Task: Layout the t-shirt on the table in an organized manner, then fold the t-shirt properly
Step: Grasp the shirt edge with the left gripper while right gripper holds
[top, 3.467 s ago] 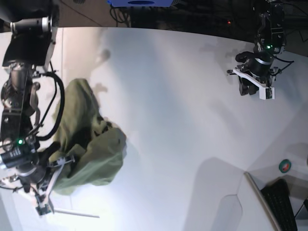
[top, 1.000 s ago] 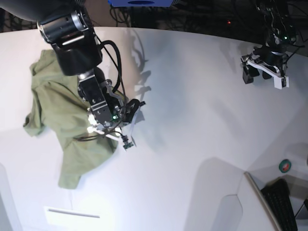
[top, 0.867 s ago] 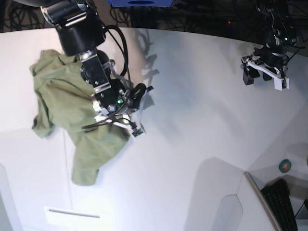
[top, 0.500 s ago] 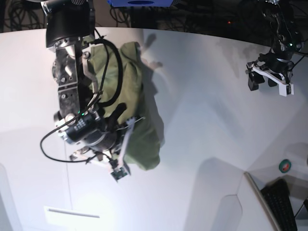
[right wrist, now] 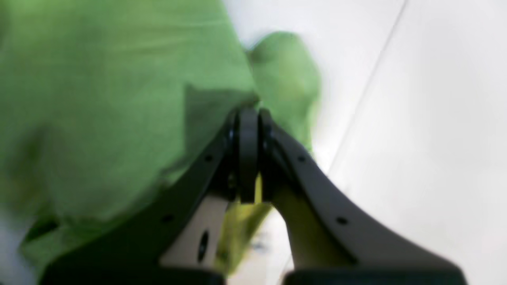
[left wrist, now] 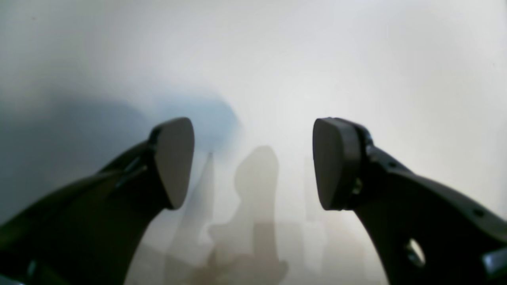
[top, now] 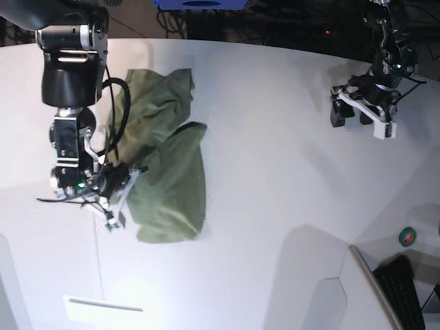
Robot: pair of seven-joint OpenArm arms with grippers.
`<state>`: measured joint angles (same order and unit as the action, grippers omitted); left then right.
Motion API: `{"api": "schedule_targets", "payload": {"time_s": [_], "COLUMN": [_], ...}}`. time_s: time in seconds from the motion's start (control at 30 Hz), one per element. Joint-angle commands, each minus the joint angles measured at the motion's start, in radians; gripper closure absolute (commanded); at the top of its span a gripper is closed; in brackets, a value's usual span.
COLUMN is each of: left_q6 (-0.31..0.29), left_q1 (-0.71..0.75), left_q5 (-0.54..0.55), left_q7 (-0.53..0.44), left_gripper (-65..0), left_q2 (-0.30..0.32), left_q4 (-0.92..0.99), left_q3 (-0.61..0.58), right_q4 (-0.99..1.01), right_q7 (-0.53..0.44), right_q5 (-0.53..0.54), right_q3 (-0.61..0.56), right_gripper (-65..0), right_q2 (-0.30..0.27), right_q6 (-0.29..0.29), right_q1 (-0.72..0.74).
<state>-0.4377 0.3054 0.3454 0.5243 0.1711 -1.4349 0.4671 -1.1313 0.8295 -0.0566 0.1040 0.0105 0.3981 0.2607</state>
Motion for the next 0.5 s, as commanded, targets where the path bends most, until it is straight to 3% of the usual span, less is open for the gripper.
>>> {"api": "schedule_targets", "payload": {"time_s": [0.0,0.07,0.13,0.27,0.37,0.47], "left_q6": [-0.010,-0.010,-0.010,-0.023,-0.125,-0.171], "left_q1": [0.008,0.010,0.010,0.005,0.004,0.008], "left_q5": [0.016,0.017,0.017,0.019,0.036,0.180], "left_q7": [-0.014,-0.016,-0.016,-0.011,-0.010,-0.008], "left_gripper": [-44.3,-44.3,-44.3,-44.6,-44.8,-44.9], "left_q2": [0.000,-0.015,-0.046,-0.094,-0.129,-0.137], "left_q4": [-0.020,-0.014,-0.014,-0.017,-0.019,-0.011], "left_q3": [-0.024,-0.063,-0.070,-0.081,-0.074,-0.070], "right_q4": [-0.016,-0.034,-0.125,-0.405,-0.534,-0.625], "right_q7": [0.006,0.027,0.038,0.086,0.092,0.089], "right_q5": [0.018,0.018,0.018,0.016,0.016,0.018], "right_q3": [-0.037,-0.071,-0.062,-0.066,-0.065,-0.062], "right_gripper": [-0.2,-14.4,-21.5,-21.9,-21.9,-21.9], "right_q2": [0.003,-0.007,-0.007,-0.022,-0.027,-0.066], "right_q6": [0.009,0.008,0.008,0.009,0.009,0.009], "right_q1": [0.024,0.025,-0.007,-0.126,-0.202,-0.275]}}
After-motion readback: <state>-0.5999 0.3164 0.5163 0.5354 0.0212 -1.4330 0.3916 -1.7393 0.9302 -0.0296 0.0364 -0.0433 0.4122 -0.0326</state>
